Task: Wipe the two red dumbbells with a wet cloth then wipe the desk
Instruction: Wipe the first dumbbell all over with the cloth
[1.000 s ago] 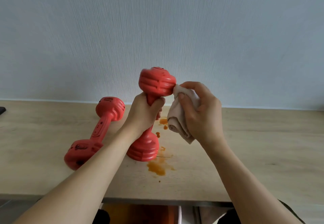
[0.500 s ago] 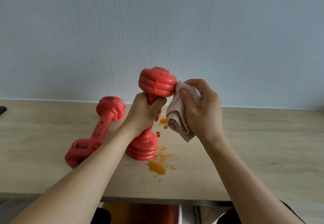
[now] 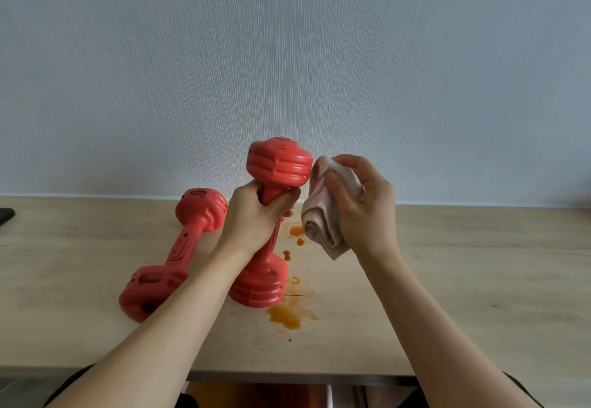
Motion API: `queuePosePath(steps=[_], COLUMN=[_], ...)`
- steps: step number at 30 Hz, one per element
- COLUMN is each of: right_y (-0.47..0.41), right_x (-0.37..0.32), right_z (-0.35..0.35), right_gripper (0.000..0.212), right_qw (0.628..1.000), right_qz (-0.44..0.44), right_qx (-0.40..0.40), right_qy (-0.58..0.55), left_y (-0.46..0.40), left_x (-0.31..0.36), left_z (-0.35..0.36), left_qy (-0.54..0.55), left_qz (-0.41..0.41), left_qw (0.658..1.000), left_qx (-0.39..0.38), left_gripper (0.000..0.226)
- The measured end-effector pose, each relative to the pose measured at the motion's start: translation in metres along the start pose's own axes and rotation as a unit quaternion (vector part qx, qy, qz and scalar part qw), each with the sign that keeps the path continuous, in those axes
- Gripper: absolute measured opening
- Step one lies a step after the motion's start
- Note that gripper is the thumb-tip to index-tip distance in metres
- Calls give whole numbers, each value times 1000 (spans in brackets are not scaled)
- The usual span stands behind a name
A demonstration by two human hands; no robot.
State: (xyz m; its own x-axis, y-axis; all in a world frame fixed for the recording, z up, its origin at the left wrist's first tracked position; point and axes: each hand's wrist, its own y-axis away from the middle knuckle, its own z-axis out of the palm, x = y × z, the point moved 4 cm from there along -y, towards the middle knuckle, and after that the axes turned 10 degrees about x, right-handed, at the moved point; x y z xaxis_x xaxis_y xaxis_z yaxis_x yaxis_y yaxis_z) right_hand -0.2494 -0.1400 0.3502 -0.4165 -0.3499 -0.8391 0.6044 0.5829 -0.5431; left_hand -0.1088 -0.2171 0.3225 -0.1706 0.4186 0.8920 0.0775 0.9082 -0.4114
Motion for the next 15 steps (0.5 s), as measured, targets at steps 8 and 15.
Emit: queuePosePath(steps=[8, 15], right_y=[4, 21], right_x=[-5, -17], right_z=[-2, 2], right_gripper=[15, 13], right_qw=[997, 956], right_qz=[-12, -258], right_qx=[52, 50], right_qy=[-48, 126], left_y=[4, 4], left_x=[-2, 2], left_z=[2, 5], left_qy=[4, -32], left_qz=[-29, -12], left_qw=[994, 999], left_qx=[-105, -42], left_gripper=[25, 19])
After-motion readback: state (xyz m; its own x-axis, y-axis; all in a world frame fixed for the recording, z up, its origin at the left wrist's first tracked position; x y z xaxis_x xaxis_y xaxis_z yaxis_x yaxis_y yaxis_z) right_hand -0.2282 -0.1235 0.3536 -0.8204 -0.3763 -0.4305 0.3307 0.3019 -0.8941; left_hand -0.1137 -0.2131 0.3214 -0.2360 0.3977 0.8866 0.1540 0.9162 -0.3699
